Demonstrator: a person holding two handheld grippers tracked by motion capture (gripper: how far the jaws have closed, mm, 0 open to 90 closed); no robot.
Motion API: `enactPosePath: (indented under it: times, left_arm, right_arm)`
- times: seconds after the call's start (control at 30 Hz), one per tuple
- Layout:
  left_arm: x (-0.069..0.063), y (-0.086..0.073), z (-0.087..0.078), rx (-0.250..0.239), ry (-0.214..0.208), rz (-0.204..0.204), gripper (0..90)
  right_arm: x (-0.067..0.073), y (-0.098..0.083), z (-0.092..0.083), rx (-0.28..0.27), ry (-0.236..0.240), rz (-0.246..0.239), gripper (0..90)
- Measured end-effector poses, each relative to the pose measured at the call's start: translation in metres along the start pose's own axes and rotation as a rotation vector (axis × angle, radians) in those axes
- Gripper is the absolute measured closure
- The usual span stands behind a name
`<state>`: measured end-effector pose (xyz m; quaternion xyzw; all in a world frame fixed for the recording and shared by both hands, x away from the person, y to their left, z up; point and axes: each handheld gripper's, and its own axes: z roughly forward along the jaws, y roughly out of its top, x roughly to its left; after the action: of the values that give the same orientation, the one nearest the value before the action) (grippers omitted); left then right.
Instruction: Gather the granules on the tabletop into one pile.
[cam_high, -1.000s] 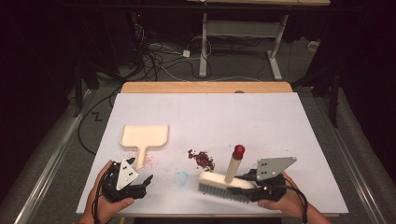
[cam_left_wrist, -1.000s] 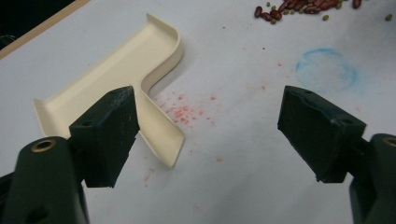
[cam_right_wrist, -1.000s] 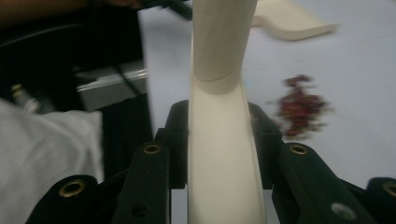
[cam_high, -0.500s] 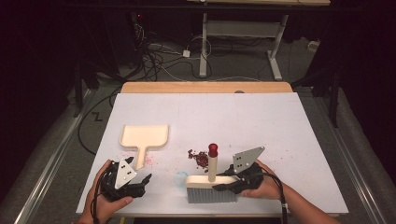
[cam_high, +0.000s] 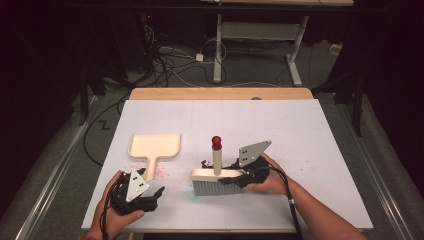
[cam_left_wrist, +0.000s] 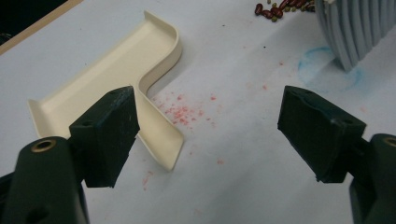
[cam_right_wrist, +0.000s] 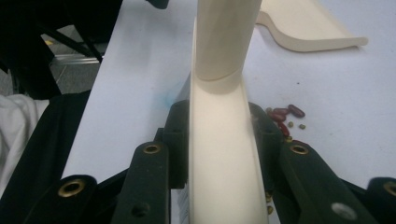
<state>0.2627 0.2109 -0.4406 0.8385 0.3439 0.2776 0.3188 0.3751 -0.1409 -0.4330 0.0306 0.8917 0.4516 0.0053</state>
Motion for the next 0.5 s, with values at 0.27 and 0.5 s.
enactPosePath:
  times: [0.27,0.5]
  left_arm:
    - [-0.0002,0.0016,0.0013,-0.008,0.004,0.017,19.7]
    - [-0.0008,0.002,0.0018,-0.004,0.001,0.02,19.7]
  right_arm:
    - [-0.0057,0.0013,-0.0025,-0.02,-0.05,0.002,67.0]
    - [-0.006,0.0034,-0.0087,-0.055,-0.067,0.003,67.0]
